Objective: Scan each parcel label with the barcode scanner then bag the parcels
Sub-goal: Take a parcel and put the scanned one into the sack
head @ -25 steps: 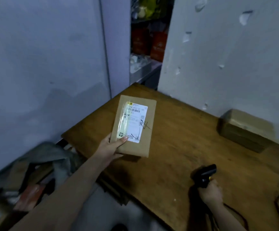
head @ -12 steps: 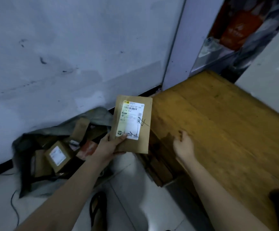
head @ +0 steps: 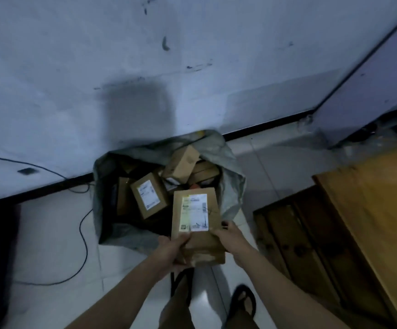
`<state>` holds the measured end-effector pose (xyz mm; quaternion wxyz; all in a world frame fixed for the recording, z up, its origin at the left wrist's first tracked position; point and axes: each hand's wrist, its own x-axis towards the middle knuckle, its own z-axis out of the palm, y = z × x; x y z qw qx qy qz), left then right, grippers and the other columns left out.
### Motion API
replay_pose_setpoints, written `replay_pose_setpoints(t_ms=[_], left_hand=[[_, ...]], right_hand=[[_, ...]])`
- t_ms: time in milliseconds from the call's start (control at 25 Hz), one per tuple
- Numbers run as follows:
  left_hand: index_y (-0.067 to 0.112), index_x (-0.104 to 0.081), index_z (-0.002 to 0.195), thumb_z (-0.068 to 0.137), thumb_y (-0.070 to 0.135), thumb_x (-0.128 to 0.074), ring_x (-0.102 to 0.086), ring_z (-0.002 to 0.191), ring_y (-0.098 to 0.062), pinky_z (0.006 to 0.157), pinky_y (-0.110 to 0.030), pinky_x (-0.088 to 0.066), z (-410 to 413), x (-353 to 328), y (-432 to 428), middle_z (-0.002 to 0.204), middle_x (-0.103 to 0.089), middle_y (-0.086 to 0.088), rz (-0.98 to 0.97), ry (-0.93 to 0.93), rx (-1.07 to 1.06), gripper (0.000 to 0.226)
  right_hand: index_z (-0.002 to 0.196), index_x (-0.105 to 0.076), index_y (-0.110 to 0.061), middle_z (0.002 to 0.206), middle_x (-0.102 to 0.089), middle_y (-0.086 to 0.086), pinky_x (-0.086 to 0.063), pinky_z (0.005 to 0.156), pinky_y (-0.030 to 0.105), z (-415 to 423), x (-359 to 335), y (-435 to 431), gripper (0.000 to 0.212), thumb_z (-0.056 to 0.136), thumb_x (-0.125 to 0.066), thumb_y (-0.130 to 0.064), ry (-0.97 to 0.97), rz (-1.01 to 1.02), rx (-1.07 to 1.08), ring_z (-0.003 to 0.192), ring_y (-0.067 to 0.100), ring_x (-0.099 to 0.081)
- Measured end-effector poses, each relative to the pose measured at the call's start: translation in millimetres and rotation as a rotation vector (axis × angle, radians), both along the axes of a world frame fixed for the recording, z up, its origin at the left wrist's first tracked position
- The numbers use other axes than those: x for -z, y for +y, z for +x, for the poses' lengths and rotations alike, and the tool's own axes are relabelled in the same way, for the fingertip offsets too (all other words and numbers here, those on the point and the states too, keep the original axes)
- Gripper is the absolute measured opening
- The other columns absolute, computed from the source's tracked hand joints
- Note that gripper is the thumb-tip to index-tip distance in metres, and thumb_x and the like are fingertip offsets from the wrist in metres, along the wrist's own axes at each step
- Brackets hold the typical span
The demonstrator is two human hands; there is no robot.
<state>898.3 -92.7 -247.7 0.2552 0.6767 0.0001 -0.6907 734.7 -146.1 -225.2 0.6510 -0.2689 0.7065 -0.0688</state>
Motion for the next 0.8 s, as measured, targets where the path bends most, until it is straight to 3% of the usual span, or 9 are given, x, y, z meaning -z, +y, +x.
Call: replay_pose_setpoints(t_ms=[200,320,400,520,600,720,800], left_hand=[[0.006,-0.045,0.121,0.084,0.028,-0.069,-0.065,0.088,-0.028,0.054,-0.035,-0.056,32.0,82.9,-18.9,0.109,-0.063,-0.015,0.03,-0.042,-0.12,0.049],[0.006,-0.041,0.118,0.092,0.026,-0.06,-0.059,0.079,-0.021,0.065,-0.036,-0.053,33.9,136.1,-57.9,0.104,-0.058,-0.015,-0.01,-0.156,-0.059,0.038],[0.005,-0.043,0.125,0.094,0.023,-0.057,-0.056,0.076,-0.02,0.067,-0.033,-0.05,28.3,164.9,-89.1,0.1,-0.058,-0.013,-0.08,-0.181,0.04,0.039],[0.012,-0.038,0.14,0.096,0.023,-0.052,-0.054,0.106,-0.024,0.085,-0.031,-0.044,26.7,205.8,-137.1,0.125,-0.053,-0.007,-0.26,-0.368,0.311,0.047],[0.014,-0.026,0.148,0.098,0.024,-0.048,-0.048,0.124,-0.032,0.097,-0.035,-0.042,32.8,216.2,-166.1,0.141,-0.045,-0.014,-0.333,-0.549,0.461,0.056],[0.019,-0.019,0.151,0.098,0.027,-0.047,-0.048,0.124,-0.028,0.094,-0.029,-0.04,39.8,204.9,-183.4,0.14,-0.046,-0.011,-0.319,-0.66,0.428,0.061],[0.02,-0.023,0.15,0.095,0.025,-0.052,-0.047,0.124,-0.025,0.09,-0.025,-0.036,40.5,181.7,-172.7,0.139,-0.047,-0.008,-0.273,-0.629,0.387,0.062]], right_hand=[[0.136,-0.043,-0.015,0.131,-0.057,0.007,-0.049,0.097,0.038,43.0,81.7,-27.0,0.045,0.093,-0.057,-0.02,-0.038,0.041,-0.074,0.113,0.024,-0.058],[0.138,-0.043,-0.021,0.127,-0.058,0.004,-0.051,0.09,0.036,54.4,138.4,-51.9,0.043,0.096,-0.051,-0.017,-0.051,0.023,0.076,0.108,0.024,-0.058],[0.139,-0.039,-0.023,0.13,-0.055,0.002,-0.05,0.094,0.04,58.4,175.0,-59.6,0.043,0.097,-0.048,-0.023,0.043,-0.027,0.167,0.11,0.024,-0.057],[0.142,-0.035,-0.021,0.138,-0.05,0.005,-0.043,0.104,0.047,62.0,223.7,-69.4,0.05,0.094,-0.048,-0.028,0.09,-0.136,0.236,0.121,0.027,-0.052],[0.138,-0.04,-0.016,0.132,-0.051,0.005,-0.042,0.105,0.047,62.1,242.3,-88.4,0.045,0.095,-0.044,-0.026,0.05,-0.065,0.196,0.116,0.025,-0.051],[0.122,-0.055,-0.004,0.107,-0.054,0.005,-0.044,0.09,0.03,51.7,233.7,-109.6,0.029,0.096,-0.045,-0.013,0.018,0.045,-0.039,0.096,0.02,-0.05],[0.093,-0.06,-0.011,0.088,-0.051,0.001,-0.043,0.074,0.03,35.9,211.4,-109.3,0.016,0.095,-0.044,-0.007,0.064,0.062,-0.178,0.08,0.016,-0.049]])
